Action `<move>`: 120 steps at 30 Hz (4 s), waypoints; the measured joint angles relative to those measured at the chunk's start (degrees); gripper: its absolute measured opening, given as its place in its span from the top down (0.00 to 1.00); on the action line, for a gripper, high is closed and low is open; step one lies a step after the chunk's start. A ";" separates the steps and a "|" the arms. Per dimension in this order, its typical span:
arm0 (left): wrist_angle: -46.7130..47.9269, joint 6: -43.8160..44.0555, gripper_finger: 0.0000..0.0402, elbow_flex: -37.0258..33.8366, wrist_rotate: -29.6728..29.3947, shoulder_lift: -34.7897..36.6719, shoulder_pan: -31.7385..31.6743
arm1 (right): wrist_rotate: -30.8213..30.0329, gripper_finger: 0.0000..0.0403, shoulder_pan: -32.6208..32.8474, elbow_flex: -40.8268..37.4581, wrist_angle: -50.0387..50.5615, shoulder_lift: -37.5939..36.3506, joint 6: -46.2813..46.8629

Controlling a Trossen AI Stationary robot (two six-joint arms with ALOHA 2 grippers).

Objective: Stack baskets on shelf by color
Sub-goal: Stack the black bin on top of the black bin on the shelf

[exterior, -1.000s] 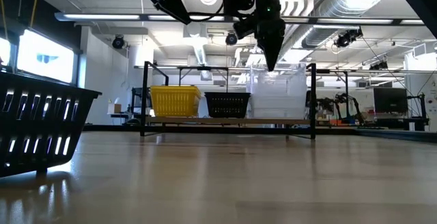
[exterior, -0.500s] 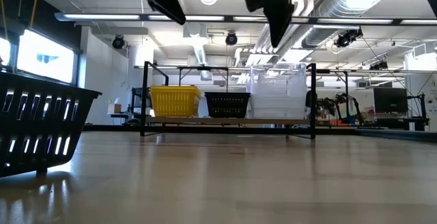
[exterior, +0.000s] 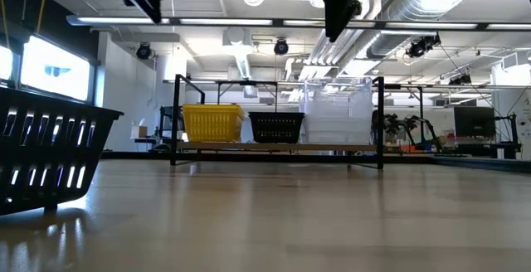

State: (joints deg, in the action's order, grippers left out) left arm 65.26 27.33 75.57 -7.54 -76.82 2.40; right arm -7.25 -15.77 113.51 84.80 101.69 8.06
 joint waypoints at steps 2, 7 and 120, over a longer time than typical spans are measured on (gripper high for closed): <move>0.51 4.42 0.61 0.00 -0.15 0.00 3.44 | 0.08 0.69 1.56 0.00 -0.29 0.04 1.64; 1.17 18.05 0.61 -0.65 -0.48 0.04 12.46 | 0.26 0.69 5.54 0.00 -0.42 0.07 8.30; -48.74 63.30 0.99 -17.50 -5.61 -10.03 -6.41 | 6.07 0.69 30.35 0.07 -18.93 7.99 -19.55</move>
State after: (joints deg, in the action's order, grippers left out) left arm 16.52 90.62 58.07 -13.16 -86.85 -4.00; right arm -1.18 14.58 113.58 65.87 109.68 -11.49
